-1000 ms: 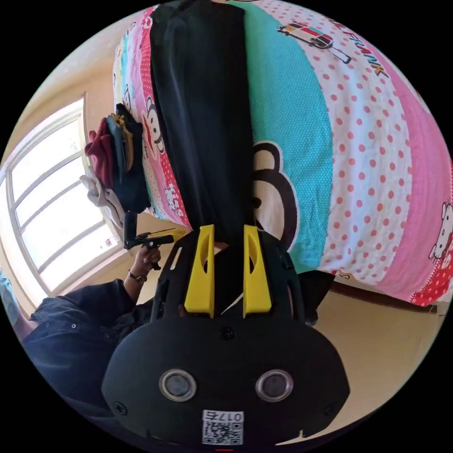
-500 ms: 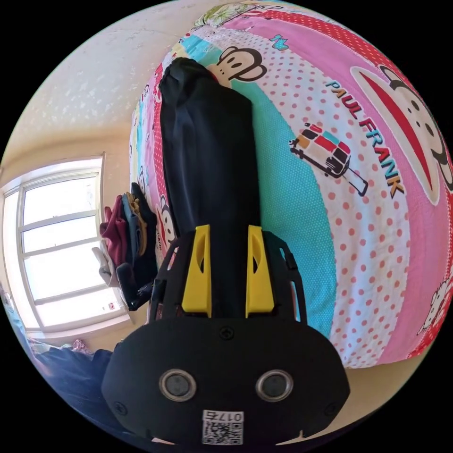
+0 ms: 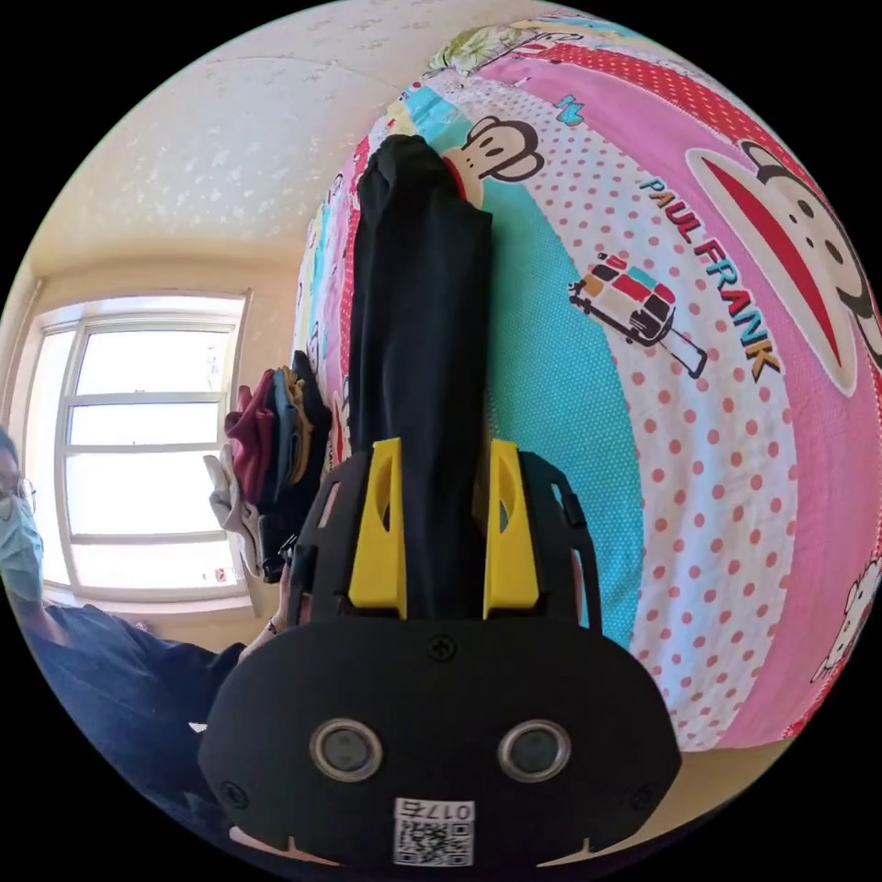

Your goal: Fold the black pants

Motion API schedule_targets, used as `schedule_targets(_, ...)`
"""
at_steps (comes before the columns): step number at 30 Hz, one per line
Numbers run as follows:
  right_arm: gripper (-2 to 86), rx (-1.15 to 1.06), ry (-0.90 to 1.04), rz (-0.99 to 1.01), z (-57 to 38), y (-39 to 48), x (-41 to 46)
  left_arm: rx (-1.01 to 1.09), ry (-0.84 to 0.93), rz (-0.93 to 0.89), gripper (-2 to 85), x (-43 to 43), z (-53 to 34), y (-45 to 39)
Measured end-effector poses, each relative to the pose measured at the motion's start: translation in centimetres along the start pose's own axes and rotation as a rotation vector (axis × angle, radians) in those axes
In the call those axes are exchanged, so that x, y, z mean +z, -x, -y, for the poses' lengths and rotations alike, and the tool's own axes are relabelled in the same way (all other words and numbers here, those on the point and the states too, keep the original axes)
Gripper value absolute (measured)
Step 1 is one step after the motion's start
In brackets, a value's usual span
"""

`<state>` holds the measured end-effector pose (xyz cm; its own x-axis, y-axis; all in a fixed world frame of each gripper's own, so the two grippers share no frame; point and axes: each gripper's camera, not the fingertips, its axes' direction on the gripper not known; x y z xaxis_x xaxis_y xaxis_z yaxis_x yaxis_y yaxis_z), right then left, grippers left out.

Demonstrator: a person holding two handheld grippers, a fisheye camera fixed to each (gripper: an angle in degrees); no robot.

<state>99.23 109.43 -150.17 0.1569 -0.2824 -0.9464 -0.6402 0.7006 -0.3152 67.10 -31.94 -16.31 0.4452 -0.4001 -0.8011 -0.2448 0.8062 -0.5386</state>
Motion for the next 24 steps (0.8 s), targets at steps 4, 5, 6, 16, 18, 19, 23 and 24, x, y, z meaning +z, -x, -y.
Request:
schedule_targets(4, 15.3, 0.026, 0.075, 0.279, 1.2, -5.1, -0.7, -0.004, 0.037, -0.107, 13.5, 1.4, 3.3, 2.1)
schedule_targets(5, 14.7, 0.053, 0.159, 0.398, 1.7, -6.8, 0.6, -0.001, 0.056, -0.115, 13.6, 2.0, 3.9, 2.3)
schedule_targets(6, 14.4, 0.055, 0.178, 0.463, 1.9, -7.3, 1.0, 0.012, 0.105, -0.138, 13.6, 3.3, 5.2, 2.4)
schedule_targets(16, 3.1, -0.046, 0.419, 0.692, 3.0, -1.5, 3.7, 0.103, 0.364, -0.227, 5.1, 9.7, 7.1, 0.4)
schedule_targets(18, 1.6, -0.086, 0.333, 0.693, 1.8, 0.9, 0.2, 0.156, 0.300, -0.311, 4.9, 8.1, 5.4, -1.8)
schedule_targets(19, 0.9, -0.127, 0.284, 0.714, 0.7, 3.0, -2.6, 0.205, 0.256, -0.393, 4.8, 6.7, 4.1, -3.9)
schedule_targets(23, -0.1, -0.323, 0.212, 0.772, -3.7, 13.4, -13.9, 0.427, 0.175, -0.508, 4.7, 2.1, -1.0, -13.8)
schedule_targets(24, -0.2, -0.357, 0.210, 0.767, -4.3, 15.2, -15.7, 0.510, 0.147, -0.505, 4.7, 0.2, -3.0, -17.7)
